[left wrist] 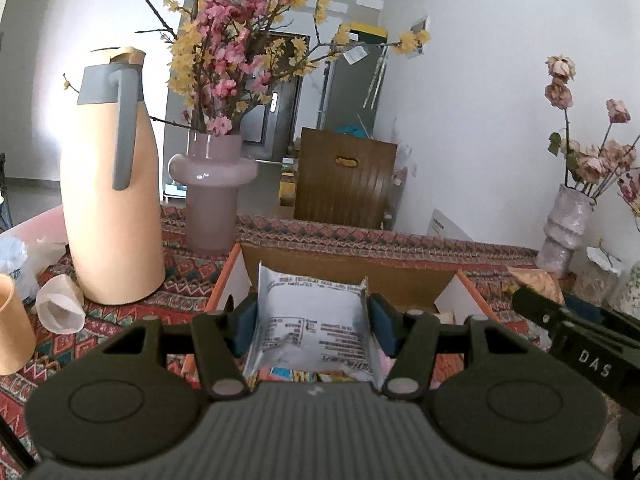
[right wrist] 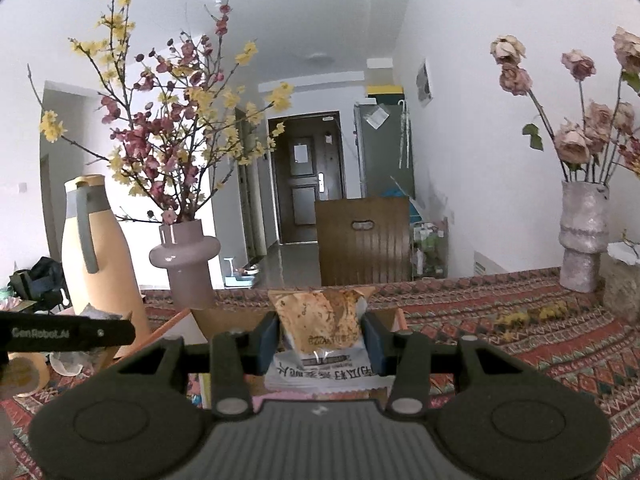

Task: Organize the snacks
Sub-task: 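Carry both held white packets up over the cardboard box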

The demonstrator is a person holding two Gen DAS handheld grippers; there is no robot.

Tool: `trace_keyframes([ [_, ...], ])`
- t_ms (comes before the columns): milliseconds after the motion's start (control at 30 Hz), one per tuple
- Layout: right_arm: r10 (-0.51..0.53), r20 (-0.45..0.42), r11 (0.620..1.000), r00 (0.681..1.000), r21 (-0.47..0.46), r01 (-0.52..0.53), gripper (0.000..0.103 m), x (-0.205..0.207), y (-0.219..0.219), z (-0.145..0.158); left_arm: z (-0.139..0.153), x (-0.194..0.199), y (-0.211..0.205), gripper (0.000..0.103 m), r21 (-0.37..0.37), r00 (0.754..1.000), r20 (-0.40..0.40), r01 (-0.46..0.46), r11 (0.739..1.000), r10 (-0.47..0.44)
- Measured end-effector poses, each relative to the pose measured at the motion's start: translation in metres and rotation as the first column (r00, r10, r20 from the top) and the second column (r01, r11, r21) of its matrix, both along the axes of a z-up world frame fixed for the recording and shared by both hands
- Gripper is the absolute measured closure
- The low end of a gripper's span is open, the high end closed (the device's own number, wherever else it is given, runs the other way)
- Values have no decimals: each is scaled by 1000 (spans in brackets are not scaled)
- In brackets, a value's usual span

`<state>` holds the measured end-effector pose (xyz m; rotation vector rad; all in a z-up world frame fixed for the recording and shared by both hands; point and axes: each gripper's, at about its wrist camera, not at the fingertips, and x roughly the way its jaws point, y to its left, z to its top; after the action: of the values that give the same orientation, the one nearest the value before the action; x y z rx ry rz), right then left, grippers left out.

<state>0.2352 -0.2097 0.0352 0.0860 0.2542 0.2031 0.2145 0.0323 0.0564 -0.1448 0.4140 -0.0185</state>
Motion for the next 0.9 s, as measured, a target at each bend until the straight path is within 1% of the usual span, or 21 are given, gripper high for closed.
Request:
trace_keyframes([
  [133,3,-1,1000,1000,-8,-3,59,17,4,0,-2,16,-2,44,-2,1000,-3,-19,1000,19],
  [267,-3,-7,1000,1000,-3,3,59,34,6,-4,-11,33,-5,44,-1,999,-15,-40,999,40],
  [433,-24,-18,1000,1000,6,24,59,52,5,-19,-28,43,-8,44,3,999,-22,-44,999,44],
  [533,-27,-34,1000,999,-2,27,59,58,4,-30,-38,50,-9,44,11,998,-48,-39,999,39],
  [667,-12,-66,1000,998,-16,11,59,63,7,-38,-44,54,-5,44,6,997,-73,-33,999,34],
  [867,-4,-90,1000,996,-29,1,59,64,10,-42,-43,48,-7,44,11,998,-61,-25,1000,26],
  [900,-3,-93,1000,996,-30,0,59,64,11,-42,-42,47,-6,42,10,998,-55,-24,1000,25],
])
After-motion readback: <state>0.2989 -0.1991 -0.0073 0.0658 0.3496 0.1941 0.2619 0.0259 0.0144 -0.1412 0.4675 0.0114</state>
